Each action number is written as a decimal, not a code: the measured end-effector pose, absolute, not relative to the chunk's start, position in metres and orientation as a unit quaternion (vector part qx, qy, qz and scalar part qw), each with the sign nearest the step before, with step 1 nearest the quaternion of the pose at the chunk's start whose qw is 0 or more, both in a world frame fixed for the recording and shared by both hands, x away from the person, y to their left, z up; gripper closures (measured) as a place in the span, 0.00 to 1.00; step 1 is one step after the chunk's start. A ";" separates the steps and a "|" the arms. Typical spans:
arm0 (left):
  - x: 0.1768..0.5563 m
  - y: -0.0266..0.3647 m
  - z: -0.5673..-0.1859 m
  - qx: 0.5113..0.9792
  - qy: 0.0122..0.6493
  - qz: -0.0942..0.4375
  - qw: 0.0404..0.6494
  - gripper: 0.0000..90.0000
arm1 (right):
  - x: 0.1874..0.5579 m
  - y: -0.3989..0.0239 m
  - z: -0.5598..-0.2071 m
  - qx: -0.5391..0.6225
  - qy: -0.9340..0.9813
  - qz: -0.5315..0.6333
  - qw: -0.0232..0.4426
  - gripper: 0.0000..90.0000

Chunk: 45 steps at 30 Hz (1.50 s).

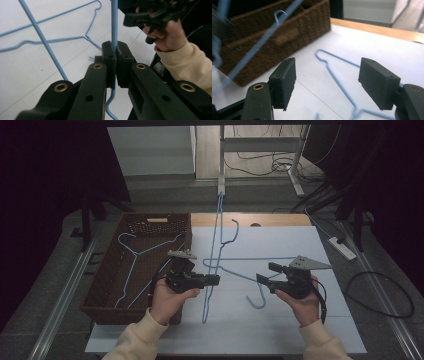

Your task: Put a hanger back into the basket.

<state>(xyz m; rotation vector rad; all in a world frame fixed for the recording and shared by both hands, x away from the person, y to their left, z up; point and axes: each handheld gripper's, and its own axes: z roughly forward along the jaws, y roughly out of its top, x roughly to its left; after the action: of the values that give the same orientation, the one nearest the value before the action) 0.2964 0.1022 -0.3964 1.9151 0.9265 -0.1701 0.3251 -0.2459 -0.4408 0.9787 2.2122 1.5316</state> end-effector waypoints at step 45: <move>0.308 0.246 -0.357 0.799 0.380 -0.038 0.464 0.96 | 0.326 -0.264 -0.464 0.366 0.780 0.478 0.169 0.33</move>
<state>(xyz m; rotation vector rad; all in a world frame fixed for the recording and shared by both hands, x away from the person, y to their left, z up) 0.3076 0.2464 -0.3567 1.9643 0.9344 -0.0927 0.3264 -0.2637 -0.4639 1.0401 2.2190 1.3595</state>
